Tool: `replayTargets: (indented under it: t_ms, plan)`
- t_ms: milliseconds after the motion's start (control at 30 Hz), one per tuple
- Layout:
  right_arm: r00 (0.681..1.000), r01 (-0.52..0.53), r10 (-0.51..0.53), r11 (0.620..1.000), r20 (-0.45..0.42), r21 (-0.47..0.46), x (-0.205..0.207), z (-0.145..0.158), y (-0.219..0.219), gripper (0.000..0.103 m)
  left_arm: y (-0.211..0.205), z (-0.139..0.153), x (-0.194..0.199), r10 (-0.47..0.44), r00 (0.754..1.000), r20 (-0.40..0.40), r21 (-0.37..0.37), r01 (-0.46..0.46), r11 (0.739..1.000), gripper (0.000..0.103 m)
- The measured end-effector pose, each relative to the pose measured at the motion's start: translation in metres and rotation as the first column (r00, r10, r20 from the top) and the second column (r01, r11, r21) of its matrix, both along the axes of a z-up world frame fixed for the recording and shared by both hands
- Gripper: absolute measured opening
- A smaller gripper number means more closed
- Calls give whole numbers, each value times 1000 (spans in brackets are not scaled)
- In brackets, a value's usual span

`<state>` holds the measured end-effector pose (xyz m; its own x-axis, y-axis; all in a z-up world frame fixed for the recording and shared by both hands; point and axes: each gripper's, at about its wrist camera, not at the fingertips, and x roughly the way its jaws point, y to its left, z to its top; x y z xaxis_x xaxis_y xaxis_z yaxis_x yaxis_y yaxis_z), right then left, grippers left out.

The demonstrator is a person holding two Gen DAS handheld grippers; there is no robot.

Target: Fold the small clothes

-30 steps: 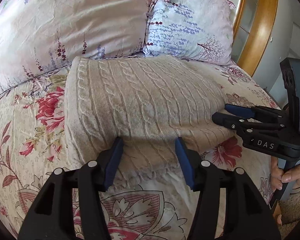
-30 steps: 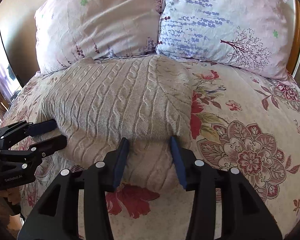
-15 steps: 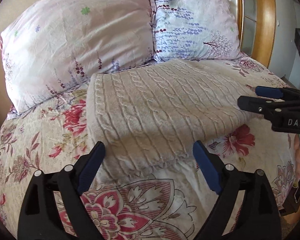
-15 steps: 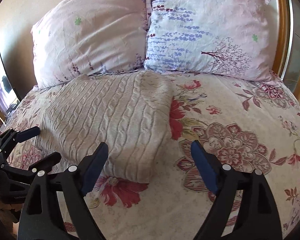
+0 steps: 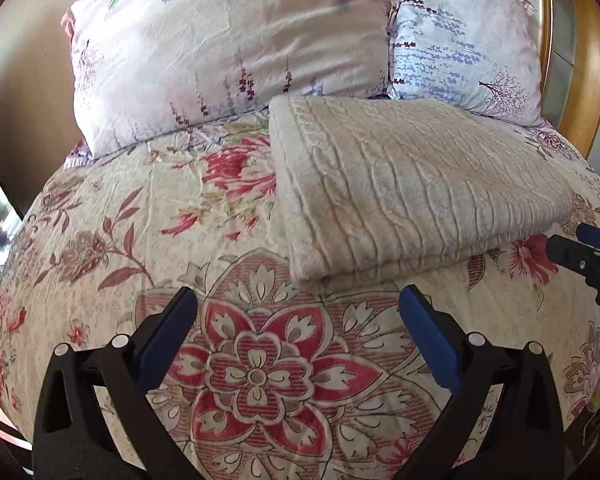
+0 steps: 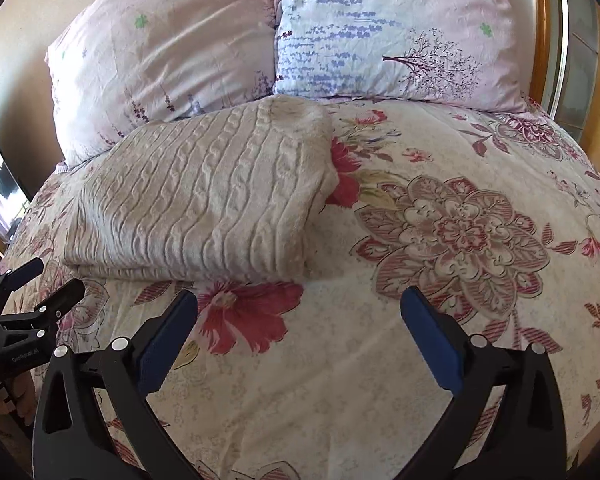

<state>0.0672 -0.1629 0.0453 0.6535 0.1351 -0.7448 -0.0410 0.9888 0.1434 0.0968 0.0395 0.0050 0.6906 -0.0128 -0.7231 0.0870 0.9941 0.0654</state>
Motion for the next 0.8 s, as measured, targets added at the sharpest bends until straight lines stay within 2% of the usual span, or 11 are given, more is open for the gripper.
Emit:
replayTargets:
  t_ms: [100, 300, 500, 800]
  plan:
    - [1000, -16, 16, 1000, -18, -14, -1, -7, 11, 102, 6, -6, 2, 9, 999, -48, -35, -11, 999, 101]
    - [999, -24, 22, 998, -36, -53, 0, -10, 22, 102, -1, -12, 6, -10, 995, -96, -38, 6, 999, 101]
    - [997, -20, 11, 990, -70, -137, 5, -10, 30, 102, -4, -12, 10, -13, 994, -107, -42, 9, 999, 101]
    - [998, -11, 3, 991, -62, -135, 4, -8, 28, 102, -4, -12, 8, -12, 996, -85, -46, 8, 999, 101]
